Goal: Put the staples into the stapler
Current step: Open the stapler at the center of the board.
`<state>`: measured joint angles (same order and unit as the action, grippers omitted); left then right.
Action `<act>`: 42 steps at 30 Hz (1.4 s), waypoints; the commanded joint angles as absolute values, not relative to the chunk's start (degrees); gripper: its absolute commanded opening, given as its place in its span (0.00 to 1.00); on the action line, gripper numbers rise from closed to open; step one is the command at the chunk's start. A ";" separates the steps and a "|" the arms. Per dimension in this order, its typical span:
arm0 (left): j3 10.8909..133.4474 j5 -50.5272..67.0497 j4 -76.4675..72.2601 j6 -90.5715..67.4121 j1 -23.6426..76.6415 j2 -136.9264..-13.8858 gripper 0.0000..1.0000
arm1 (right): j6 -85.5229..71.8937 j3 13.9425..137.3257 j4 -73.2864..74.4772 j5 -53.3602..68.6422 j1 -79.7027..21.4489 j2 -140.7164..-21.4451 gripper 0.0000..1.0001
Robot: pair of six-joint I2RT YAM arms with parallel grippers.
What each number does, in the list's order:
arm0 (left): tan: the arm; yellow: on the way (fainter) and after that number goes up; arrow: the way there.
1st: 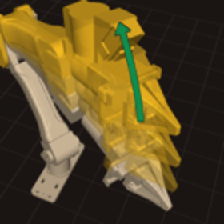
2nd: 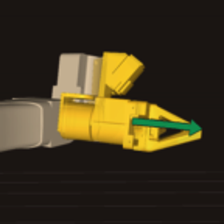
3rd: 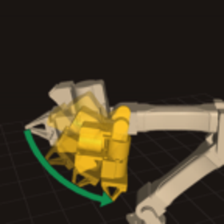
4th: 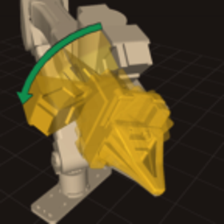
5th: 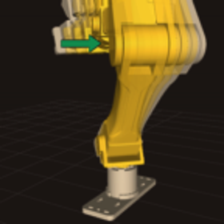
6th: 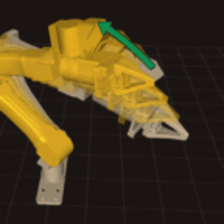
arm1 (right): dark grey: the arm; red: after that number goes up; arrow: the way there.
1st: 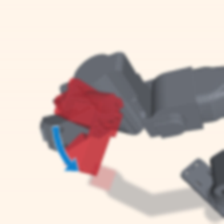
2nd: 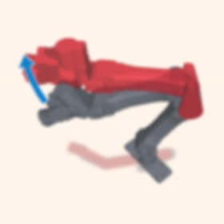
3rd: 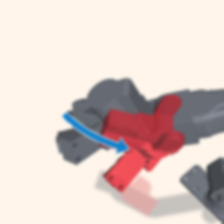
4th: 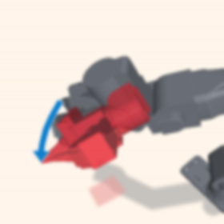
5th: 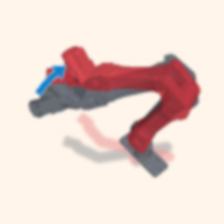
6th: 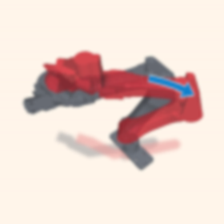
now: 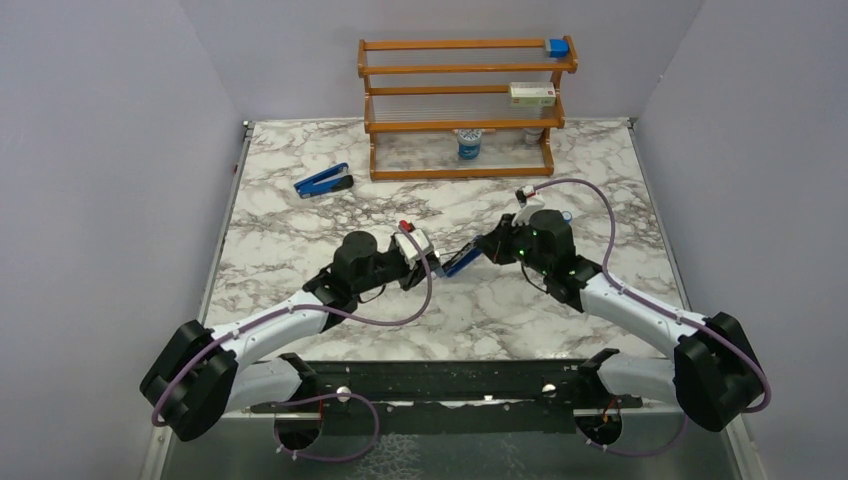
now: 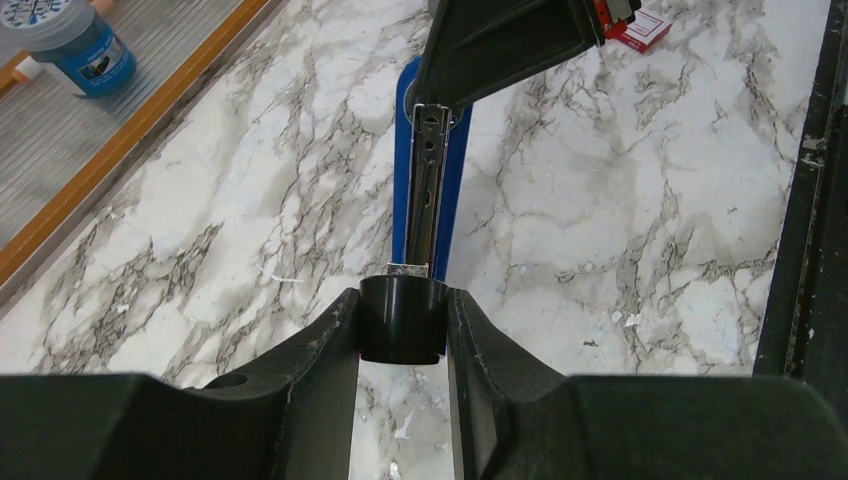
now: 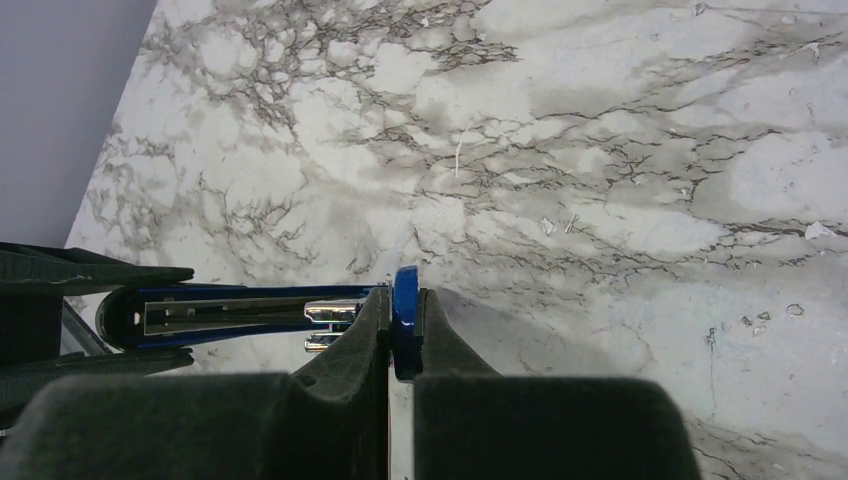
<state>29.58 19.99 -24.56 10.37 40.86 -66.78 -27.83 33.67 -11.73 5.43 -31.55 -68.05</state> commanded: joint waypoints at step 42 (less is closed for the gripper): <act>16.16 -14.97 -25.18 -22.17 37.88 -70.04 0.37 | -22.86 34.33 -4.33 2.18 -29.96 -62.79 0.01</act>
